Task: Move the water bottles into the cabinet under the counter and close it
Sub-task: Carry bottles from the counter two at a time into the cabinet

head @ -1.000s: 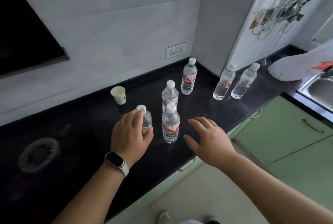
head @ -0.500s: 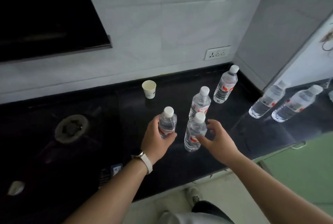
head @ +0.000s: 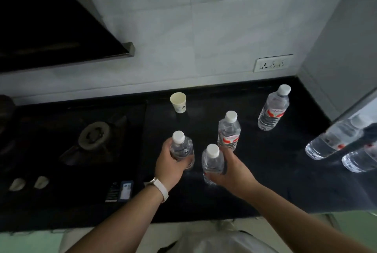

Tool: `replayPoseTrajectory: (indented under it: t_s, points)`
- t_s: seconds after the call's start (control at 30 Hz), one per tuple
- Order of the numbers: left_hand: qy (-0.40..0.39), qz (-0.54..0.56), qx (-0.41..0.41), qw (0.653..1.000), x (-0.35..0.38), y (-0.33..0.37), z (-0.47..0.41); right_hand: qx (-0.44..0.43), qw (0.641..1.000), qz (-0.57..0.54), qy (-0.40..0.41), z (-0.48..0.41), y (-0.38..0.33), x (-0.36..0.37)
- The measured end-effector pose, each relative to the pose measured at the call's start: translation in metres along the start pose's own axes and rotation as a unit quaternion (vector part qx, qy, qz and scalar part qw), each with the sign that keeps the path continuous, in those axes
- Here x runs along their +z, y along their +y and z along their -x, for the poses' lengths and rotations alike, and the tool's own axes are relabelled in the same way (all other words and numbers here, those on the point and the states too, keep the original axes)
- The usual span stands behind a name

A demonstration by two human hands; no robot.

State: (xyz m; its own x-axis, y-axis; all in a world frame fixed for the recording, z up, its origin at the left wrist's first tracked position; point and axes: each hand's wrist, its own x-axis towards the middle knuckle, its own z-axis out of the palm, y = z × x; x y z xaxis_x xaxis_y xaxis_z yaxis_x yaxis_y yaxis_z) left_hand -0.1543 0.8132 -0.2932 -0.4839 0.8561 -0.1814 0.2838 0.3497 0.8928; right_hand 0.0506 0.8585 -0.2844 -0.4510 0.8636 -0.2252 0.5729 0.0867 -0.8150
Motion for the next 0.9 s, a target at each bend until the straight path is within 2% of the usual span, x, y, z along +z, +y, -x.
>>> replayPoseTrajectory:
  t_s: [0.27,0.47,0.9]
  points:
    - [0.114,0.024,-0.066,0.991,0.019,-0.003,0.016,-0.026,0.997,-0.034,-0.058,-0.016,0.019,-0.005]
    - [0.147,0.042,-0.094,0.984,0.009,-0.013,0.043,-0.029,0.994,-0.061,-0.09,-0.029,0.016,-0.003]
    - [0.262,0.094,-0.096,0.956,-0.078,-0.051,0.126,-0.116,0.978,-0.029,-0.171,0.005,-0.063,0.068]
